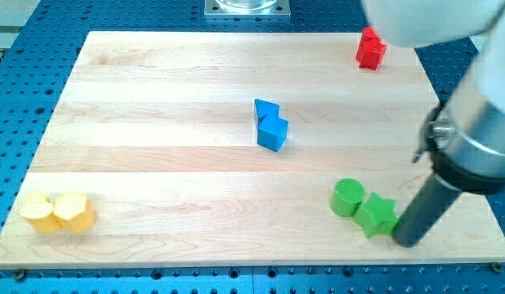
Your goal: Move the blue blocks to the center right
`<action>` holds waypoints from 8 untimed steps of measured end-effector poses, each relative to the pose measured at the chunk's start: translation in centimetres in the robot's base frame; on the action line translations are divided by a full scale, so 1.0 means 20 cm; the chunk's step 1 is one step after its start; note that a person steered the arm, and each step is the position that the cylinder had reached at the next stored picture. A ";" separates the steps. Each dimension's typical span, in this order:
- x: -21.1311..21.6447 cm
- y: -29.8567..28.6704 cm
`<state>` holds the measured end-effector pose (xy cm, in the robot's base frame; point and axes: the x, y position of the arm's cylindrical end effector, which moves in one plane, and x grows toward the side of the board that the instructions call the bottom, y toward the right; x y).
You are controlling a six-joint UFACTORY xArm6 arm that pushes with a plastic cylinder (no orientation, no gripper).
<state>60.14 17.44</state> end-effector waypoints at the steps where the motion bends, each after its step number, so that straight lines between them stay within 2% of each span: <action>1: -0.01 -0.17; 2: -0.12 -0.33; 3: -0.02 -0.35; 4: -0.06 -0.39; 5: -0.26 -0.36; 7: -0.24 -0.40; 8: -0.33 -0.44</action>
<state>53.63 8.72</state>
